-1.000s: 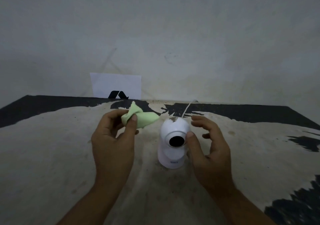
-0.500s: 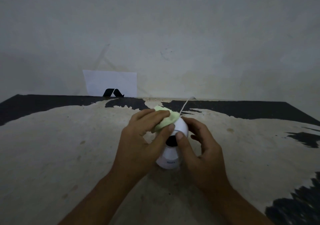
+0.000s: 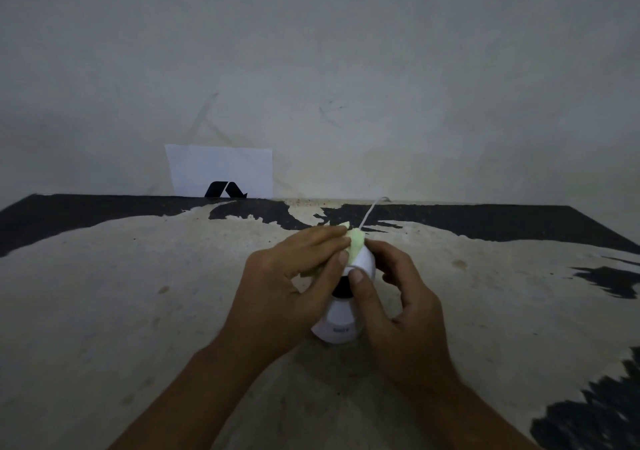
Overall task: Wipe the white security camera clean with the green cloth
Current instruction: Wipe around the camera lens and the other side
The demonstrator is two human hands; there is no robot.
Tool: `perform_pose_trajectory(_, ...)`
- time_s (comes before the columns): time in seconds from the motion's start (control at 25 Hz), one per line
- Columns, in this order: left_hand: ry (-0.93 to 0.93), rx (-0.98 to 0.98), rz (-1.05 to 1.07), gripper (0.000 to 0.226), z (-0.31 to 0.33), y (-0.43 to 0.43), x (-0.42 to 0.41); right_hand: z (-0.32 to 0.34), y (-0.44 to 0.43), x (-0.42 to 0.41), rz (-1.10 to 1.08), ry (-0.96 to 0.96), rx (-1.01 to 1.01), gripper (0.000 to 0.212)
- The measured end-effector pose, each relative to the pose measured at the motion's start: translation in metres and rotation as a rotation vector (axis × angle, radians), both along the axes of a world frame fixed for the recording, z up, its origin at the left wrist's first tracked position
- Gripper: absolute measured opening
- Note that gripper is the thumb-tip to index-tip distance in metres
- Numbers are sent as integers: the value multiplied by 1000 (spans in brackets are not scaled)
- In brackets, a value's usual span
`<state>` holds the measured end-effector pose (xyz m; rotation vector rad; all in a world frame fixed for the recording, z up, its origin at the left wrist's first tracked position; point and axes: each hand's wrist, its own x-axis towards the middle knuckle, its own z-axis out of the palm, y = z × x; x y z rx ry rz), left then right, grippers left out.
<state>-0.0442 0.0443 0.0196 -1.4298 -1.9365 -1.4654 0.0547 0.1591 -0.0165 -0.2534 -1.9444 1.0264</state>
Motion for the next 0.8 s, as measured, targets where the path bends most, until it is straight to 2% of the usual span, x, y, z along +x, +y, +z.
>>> perform_pose_trajectory(0.08,-24,-21,-5,34,3,2,-1,0,1,0,-1,-9,6,54)
perform_pose_trajectory(0.24,-416,-31,41,26,5,4,-10,0,1,1,-30,-37,33,54)
perform_pose_trajectory(0.28,-425,-43,32,26,7,3,-9,1,1,0,-29,-35,33,53)
perform_pose_trajectory(0.44,-249,-114,-98,27,17,-1,-3,1,0,-1,-8,-7,37,51)
perform_pose_trajectory(0.64,-433,-91,-14,25,10,-3,-13,2,0,0,-27,-21,43,51)
perform_pose_trajectory(0.8,-315,-94,-110,27,14,-2,-3,1,0,-1,-12,-23,32,54)
